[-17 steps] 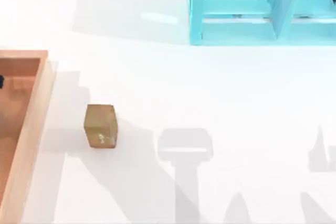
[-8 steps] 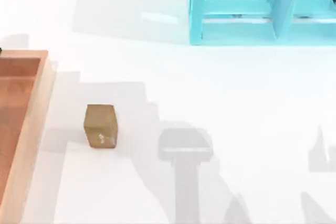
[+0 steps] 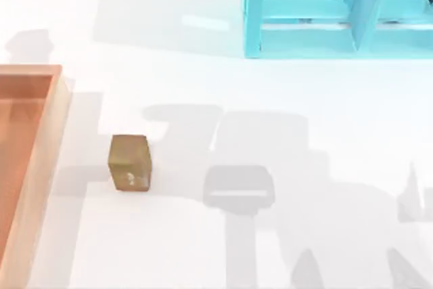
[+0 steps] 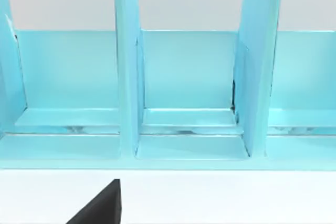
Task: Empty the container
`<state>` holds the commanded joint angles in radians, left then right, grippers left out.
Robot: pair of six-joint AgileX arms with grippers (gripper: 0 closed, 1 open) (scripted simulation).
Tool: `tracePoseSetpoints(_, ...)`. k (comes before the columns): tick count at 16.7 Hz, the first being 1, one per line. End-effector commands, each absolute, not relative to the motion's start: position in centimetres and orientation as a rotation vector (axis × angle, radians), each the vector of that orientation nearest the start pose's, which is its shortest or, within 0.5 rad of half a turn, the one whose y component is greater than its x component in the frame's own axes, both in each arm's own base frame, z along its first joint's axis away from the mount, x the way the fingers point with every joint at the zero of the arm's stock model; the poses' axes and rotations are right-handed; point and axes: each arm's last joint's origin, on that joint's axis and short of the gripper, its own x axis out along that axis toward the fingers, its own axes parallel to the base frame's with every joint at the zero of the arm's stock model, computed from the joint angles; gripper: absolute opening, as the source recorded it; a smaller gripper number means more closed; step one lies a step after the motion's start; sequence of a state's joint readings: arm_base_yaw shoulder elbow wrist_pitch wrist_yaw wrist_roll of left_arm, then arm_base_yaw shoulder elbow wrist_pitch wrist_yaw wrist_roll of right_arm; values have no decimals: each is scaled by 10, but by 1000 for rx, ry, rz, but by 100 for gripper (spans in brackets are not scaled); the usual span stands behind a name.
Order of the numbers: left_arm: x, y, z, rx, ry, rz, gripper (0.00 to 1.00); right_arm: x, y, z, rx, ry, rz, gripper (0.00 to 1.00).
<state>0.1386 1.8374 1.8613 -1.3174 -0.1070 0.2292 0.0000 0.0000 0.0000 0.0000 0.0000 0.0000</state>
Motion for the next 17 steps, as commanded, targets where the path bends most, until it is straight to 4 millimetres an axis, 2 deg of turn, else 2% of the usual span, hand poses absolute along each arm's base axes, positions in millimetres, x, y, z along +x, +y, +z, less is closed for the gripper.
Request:
tracePoseSetpoints(2, 360, 68, 320, 128, 1390, 38, 0, 106, -1, 160, 0, 0, 0, 100)
tracePoseSetpoints(6, 360, 84, 290, 38, 1561, -25, 0, 106, -1, 160, 0, 0, 0, 100)
tracePoseSetpoints(11, 361, 83, 289, 42, 1563, -28, 0, 106, -1, 160, 0, 0, 0, 100)
tracePoseSetpoints(14, 371, 61, 280, 41, 1571, -29, 0, 106, -1, 160, 0, 0, 0, 100)
tracePoseSetpoints(17, 385, 8, 263, 40, 1586, -30, 0, 106, -1, 160, 0, 0, 0, 100)
